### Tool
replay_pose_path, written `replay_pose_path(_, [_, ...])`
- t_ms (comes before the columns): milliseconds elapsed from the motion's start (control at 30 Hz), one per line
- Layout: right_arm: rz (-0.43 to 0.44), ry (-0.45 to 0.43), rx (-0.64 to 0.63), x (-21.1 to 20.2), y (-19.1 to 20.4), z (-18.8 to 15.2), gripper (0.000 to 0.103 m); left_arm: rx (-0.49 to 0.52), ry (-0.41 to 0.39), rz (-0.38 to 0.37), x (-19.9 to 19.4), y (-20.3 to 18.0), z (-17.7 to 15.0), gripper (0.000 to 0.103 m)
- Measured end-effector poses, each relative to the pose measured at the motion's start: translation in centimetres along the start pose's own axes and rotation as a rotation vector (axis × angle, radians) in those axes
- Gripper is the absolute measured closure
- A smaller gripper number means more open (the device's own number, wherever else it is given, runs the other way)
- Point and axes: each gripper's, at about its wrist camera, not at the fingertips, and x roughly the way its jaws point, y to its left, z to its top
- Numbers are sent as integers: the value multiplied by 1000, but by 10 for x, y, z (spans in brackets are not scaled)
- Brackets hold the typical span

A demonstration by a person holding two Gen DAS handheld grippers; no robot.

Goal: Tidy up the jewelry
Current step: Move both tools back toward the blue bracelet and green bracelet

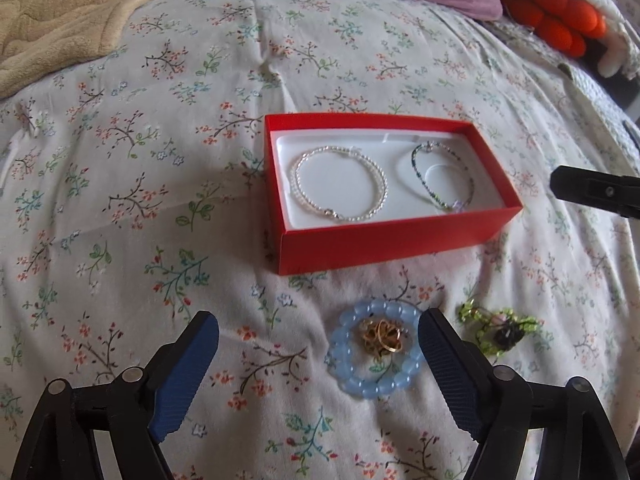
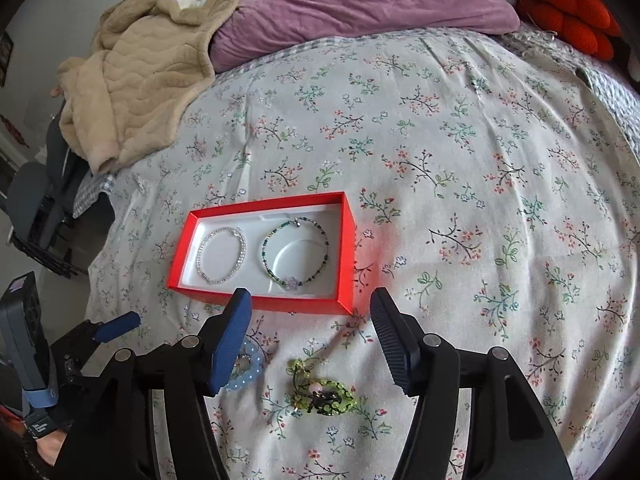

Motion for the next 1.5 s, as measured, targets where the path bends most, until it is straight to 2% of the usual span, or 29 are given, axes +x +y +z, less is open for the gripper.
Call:
replay_pose_path(267, [-84,49,-13,-3,-9,-25,36,18,60,63,5,0,-20,15])
replay_pose_path(533, [-115,91,-23,-2,-12,-52,36,26,101,90,8,5,-40,15])
replay_pose_path(933, [-210,159,-98,16,-22,-88,36,66,32,25,19,2,-61,16])
replay_pose_path(1100, [-228,173,-106,20,-26,-92,36,24,5,-6,22,4,-54,30])
replay_pose_path(1200, [-230,171,-109,20,-26,-92,36,11,0,-13,26,3,-48,44])
replay_pose_path(1333, [-238,174,-109,20,-25,-92,36,38,20,-9,36,-7,-45,68])
replay_pose_path(1500, [-239,179,-101,21,-27,-91,36,71,29,-12,42,-20,-41,82])
